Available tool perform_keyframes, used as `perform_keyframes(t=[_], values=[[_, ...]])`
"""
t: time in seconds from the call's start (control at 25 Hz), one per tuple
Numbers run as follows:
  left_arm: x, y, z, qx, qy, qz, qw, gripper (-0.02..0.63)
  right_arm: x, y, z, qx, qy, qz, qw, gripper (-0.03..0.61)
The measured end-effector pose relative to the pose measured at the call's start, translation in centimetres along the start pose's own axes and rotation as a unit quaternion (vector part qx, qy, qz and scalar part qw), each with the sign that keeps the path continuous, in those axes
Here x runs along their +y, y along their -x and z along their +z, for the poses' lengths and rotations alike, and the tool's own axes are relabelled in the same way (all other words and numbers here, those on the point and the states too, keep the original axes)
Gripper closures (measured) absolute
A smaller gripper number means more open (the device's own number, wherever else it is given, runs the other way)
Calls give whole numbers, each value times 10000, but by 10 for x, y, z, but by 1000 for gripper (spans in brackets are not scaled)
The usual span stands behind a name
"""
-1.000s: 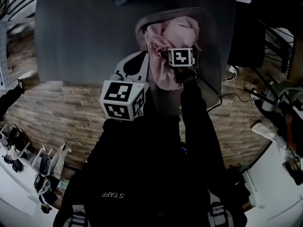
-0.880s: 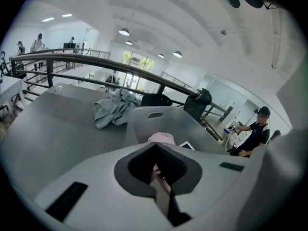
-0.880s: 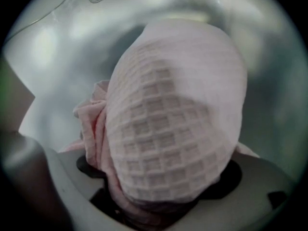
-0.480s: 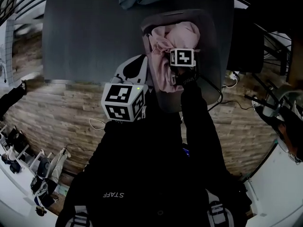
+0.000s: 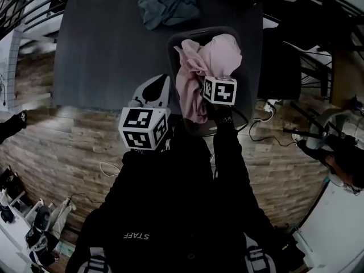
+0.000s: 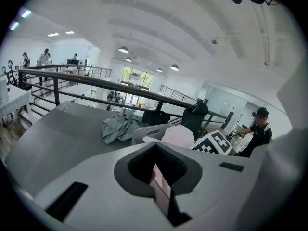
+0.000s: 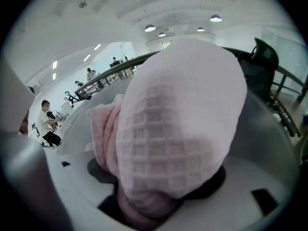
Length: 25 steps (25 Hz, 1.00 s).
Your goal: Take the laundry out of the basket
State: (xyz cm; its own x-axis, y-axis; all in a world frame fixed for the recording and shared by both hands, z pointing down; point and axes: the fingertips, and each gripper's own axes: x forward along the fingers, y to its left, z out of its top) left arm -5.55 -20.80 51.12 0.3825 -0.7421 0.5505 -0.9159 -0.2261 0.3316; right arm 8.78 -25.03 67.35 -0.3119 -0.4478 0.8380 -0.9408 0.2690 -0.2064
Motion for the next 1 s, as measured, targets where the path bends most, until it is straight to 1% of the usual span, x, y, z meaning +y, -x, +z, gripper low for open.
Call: perform_keyframes(t=[0.2, 0.32, 0.44, 0.64, 0.84, 1.0], values=[[-9, 17, 21, -318, -114, -34, 9994, 614, 13, 62, 35, -804, 99, -186, 9965, 208], [-14, 29, 34, -531, -190, -52, 9984, 614, 18, 98, 48, -1259, 112, -276, 9916, 207], [-17, 40, 49, -755, -239, -67, 9968, 614, 23, 134, 65, -1722, 155, -379, 9842, 207], [-29, 57, 81, -1181, -353, -133, 9923, 614, 32, 194, 98, -2496, 248, -496, 9668, 207], [-41, 76, 107, -1564, -480, -202, 9863, 614, 42, 246, 121, -3117, 332, -561, 9479, 207], [-44, 90, 128, -1862, -586, -228, 9805, 614, 53, 282, 140, -3649, 414, -603, 9282, 207]])
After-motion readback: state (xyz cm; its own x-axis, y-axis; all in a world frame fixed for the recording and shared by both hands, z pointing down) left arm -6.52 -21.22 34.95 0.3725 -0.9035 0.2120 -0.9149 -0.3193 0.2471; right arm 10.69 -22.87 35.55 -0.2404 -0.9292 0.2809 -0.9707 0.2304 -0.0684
